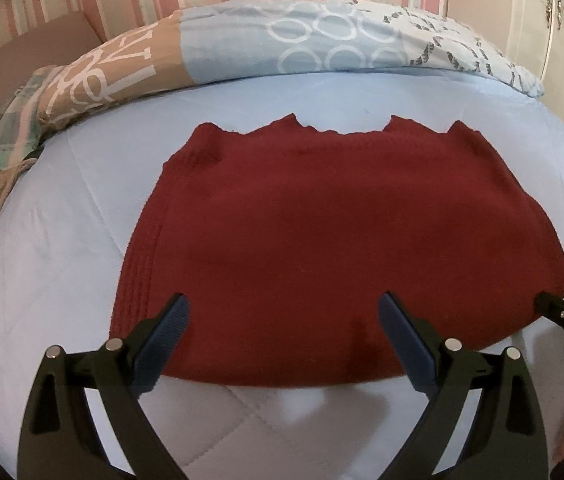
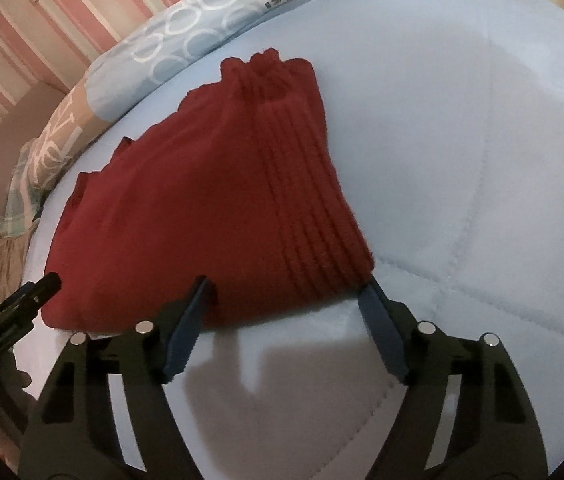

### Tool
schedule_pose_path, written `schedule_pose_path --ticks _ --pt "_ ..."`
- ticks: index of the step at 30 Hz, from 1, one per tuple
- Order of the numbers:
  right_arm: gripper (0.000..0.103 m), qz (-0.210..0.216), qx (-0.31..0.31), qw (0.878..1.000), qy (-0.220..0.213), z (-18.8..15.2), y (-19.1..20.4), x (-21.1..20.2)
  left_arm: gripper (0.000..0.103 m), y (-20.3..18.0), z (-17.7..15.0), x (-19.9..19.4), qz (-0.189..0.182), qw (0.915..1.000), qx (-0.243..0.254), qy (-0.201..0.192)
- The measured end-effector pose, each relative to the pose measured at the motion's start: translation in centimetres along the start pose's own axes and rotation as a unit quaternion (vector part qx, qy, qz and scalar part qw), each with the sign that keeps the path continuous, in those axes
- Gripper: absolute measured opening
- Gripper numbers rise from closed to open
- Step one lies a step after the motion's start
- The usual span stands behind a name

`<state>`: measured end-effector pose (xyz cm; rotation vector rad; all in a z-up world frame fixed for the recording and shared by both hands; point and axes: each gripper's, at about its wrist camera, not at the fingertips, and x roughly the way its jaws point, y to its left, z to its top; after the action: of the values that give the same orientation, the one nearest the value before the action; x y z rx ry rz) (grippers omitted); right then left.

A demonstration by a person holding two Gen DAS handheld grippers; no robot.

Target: Fold small clothes

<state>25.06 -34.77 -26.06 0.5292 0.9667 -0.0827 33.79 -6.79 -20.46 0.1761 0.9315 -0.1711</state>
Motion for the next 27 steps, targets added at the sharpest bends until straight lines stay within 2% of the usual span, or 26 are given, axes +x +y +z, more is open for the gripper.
schedule_pose_path --ticks 3,9,12,14,15,16,22,27 --pt "0.075 -0.002 0.004 1.000 0.012 0.4 0.0 0.5 0.096 0.1 -0.1 0.0 -0.001 1.0000 -0.002 0.001" --pt "0.081 0.028 0.057 0.998 0.006 2.3 -0.2 2.0 0.096 -0.1 -0.2 0.3 -0.002 1.0000 -0.003 0.005" --pt "0.083 0.018 0.060 0.998 -0.002 3.1 0.4 3.0 0.096 -0.5 -0.2 0.9 0.006 1.0000 -0.001 0.005" --pt "0.070 0.003 0.034 0.999 -0.015 3.3 1.2 2.9 0.096 -0.7 -0.2 1.6 0.002 0.9999 -0.003 0.012" --pt "0.052 -0.002 0.021 1.000 -0.018 3.3 1.7 3.1 0.096 -0.8 -0.2 1.8 0.001 0.9999 -0.003 0.014" --pt "0.044 -0.009 0.003 1.000 -0.019 3.3 2.2 3.2 0.096 -0.9 -0.3 2.1 0.004 0.9999 -0.003 0.015" --pt "0.031 -0.032 -0.049 0.997 -0.040 2.8 3.4 3.6 0.096 -1.2 0.0 3.3 0.000 0.9996 -0.014 0.024" --pt "0.034 -0.045 -0.063 0.996 -0.045 2.6 3.8 3.9 0.095 -2.6 0.4 4.7 -0.001 0.9996 -0.007 0.029"
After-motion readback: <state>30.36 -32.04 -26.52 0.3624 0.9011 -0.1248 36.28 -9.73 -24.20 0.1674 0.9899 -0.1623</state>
